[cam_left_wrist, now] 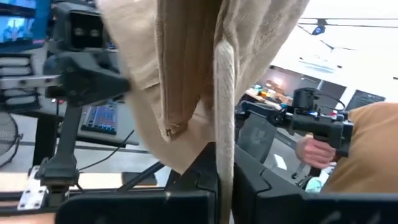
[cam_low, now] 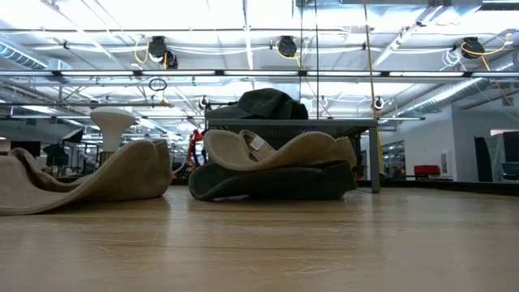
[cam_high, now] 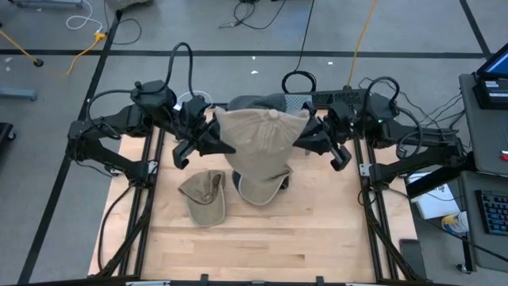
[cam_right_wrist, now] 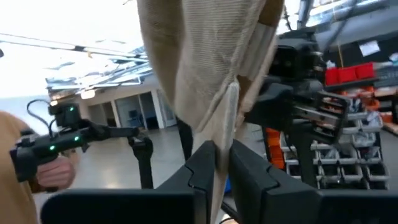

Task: Pick & Place hat
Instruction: Put the bottom right brown cap on the shelf

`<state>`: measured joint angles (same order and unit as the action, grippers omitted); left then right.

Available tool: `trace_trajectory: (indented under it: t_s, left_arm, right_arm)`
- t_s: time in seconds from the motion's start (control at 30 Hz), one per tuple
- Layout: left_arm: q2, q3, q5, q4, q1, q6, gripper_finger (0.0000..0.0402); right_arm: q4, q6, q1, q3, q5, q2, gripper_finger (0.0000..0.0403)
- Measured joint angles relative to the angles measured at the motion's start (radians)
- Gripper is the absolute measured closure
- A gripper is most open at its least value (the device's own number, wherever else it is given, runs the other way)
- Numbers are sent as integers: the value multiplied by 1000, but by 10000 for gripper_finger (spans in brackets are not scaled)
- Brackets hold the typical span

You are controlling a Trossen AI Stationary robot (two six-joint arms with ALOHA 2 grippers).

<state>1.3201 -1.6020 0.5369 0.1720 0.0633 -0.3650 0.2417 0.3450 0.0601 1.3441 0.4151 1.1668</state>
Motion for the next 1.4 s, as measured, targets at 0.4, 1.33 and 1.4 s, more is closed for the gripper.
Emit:
trace_trajectory:
  t_s: [0.4,1.33,1.4]
  left_arm:
    - [-14,3,-11,-2,-5,144,389]
    - [-142,2,-753,372,-63,813,393]
    - [-142,2,-812,382,-77,846,393]
  right_arm:
    - [-4,264,-18,0,14,-23,294]
    - [49,956,-101,-163,-599,-68,211]
    - [201,955,-101,-219,-607,-68,214]
